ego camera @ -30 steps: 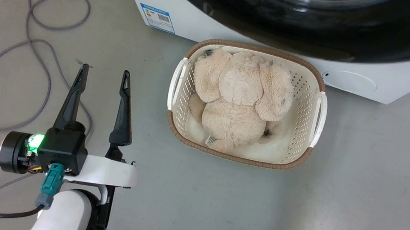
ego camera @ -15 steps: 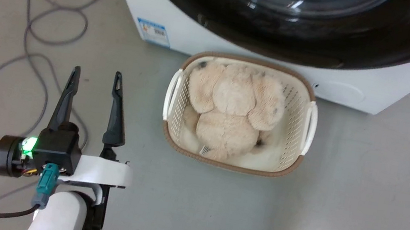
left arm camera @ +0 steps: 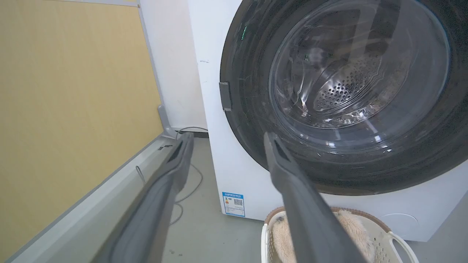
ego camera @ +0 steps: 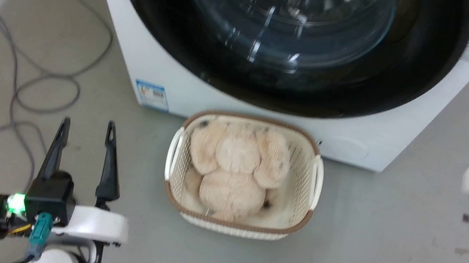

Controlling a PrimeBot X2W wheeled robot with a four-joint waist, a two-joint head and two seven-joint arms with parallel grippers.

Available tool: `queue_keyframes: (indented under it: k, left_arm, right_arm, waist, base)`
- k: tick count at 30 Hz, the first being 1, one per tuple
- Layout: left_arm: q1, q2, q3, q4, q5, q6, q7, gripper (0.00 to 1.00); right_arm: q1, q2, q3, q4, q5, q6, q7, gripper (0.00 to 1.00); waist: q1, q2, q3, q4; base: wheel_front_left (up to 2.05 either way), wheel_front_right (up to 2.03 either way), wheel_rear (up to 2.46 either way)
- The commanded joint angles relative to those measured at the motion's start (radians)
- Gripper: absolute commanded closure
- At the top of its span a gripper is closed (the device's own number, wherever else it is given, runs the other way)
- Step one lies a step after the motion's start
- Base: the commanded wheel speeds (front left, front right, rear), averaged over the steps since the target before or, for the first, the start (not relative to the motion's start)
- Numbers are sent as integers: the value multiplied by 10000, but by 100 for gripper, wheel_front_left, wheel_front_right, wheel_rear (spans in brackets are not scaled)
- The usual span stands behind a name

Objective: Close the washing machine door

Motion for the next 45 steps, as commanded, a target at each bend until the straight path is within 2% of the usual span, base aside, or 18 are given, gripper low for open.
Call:
queue_keyframes:
  k: [1,3,4,5,6,15,18,25,26,45]
  left_arm:
    - [263,52,39,49,79,-20,-44,0]
    - [451,56,30,89,115,-20,-44,0]
    - [544,59,18,112,135,-21,-44,0]
    - [632,70,4,133,166,-14,-44,0]
    - [716,76,-8,150,191,-1,-44,0]
    - [1311,160,-196,142,258,-23,-44,0]
    - [1460,169,-303,126,256,-57,-44,0]
    - [1607,149,-339,163,45,-228,-44,0]
    - [1510,113,-326,172,73,-183,1,100]
    - [1483,70,-198,101,102,-418,345,100]
  right_arm:
    - [655,332,-21,-220,-101,-9,-32,100]
    - [1264,549,108,-282,-162,-9,-32,100]
    - [1577,640,188,-257,-192,-9,-32,83]
    - [1870,724,262,-225,-204,-9,-32,49]
    - [2122,807,286,-193,-186,-9,-32,0]
    - [4241,1124,620,28,-20,-9,-32,0]
    - [4865,1132,722,48,575,-9,-32,0]
    - [5259,1134,837,-69,750,-9,-32,0]
    - [5147,1082,825,-27,734,-2,1,100]
    - [5174,1087,885,-121,546,-1,343,100]
  waist:
    - [0,0,-494,-143]
    - [0,0,-736,-156]
    - [0,0,-853,-161]
    - [0,0,-957,-168]
    - [0,0,-1068,-181]
    - [0,0,-1806,-185]
    - [0,0,-1924,-160]
    - [0,0,-1989,-133]
    - [0,0,-1992,-132]
    - [0,0,-2004,-207]
  base:
    - [0,0,0]
    - [0,0,0]
    - [0,0,0]
    - [0,0,0]
    - [0,0,0]
    - [0,0,0]
    - [0,0,0]
    - [0,0,0]
    - [0,0,0]
    - [0,0,0]
